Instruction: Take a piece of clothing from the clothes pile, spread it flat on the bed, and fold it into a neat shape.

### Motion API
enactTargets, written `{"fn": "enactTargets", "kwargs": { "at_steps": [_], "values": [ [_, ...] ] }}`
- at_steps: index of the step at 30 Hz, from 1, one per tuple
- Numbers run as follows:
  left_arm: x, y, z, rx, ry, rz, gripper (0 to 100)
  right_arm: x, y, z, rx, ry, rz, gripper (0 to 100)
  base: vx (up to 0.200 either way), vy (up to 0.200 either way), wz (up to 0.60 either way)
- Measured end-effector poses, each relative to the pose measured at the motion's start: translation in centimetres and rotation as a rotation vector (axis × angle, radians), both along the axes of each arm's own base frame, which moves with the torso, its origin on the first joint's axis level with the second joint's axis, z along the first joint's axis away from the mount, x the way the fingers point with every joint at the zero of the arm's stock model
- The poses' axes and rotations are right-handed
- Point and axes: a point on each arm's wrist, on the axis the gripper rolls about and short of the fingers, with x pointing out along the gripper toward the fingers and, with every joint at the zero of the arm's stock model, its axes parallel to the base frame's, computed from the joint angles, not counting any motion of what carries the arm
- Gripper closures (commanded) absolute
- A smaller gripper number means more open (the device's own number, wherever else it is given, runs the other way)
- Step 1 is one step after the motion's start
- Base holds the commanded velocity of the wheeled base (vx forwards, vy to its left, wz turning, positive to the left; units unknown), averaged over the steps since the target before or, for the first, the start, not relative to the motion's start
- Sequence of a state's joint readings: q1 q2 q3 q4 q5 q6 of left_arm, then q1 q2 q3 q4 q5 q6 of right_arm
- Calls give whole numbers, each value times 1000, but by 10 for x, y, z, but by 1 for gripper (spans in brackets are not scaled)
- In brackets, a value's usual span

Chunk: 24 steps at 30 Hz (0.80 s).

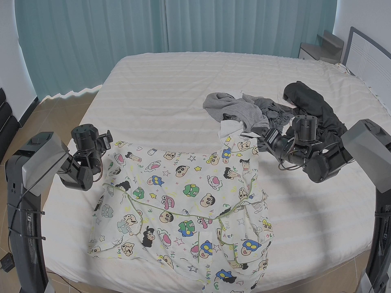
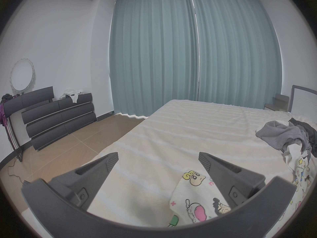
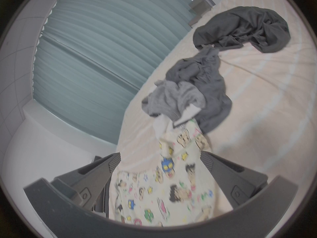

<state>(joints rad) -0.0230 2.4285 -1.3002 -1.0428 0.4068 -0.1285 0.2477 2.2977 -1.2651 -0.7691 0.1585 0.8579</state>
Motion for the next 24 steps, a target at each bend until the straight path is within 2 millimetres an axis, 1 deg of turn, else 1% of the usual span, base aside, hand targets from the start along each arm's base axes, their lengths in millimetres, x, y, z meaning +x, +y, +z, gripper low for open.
{"fn": "enactTargets", "kwargs": {
  "at_steps": [4, 8, 13, 15, 16, 21, 24],
  "values": [
    [-12, 9, 5, -8, 24, -38, 0, -26, -13, -10, -35, 71, 59, 0, 0, 0, 0],
    [-38, 14, 4, -39, 92, -112, 0, -51, -29, -20, -63, 113, 139, 0, 0, 0, 0],
    [-86, 16, 6, -143, 173, -216, 0, -81, -46, -34, -83, 152, 243, 0, 0, 0, 0],
    [-108, 15, 8, -203, 200, -258, 0, -92, -52, -39, -87, 166, 279, 0, 0, 0, 0],
    [-121, 15, 9, -243, 215, -283, 0, -98, -55, -42, -92, 173, 305, 0, 0, 0, 0],
    [-177, 11, 17, -448, 253, -351, 0, -120, -60, -58, -131, 198, 393, 0, 0, 0, 0],
    [-202, 9, 26, -581, 236, -358, 0, -129, -60, -67, -147, 217, 436, 0, 0, 0, 0]
  ]
}}
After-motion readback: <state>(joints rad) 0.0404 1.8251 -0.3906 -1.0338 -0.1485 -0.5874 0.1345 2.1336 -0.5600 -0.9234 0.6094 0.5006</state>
